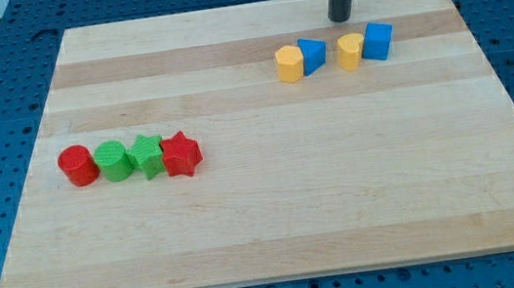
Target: Point your arm at the red star
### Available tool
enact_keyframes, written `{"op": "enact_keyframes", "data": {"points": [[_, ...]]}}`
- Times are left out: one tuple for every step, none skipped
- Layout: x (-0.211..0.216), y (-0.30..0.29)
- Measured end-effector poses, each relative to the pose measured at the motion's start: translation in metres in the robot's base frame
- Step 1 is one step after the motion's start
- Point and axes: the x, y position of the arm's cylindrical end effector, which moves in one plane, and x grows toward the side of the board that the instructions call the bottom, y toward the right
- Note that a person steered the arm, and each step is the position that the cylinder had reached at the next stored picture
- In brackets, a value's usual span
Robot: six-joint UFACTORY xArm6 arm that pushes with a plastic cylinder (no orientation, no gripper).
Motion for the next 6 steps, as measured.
{"op": "enact_keyframes", "data": {"points": [[0.004,-0.038],[0.034,-0.121],[0.08,-0.162],[0.119,-0.191],[0.138,-0.2],[0.166,-0.211]]}}
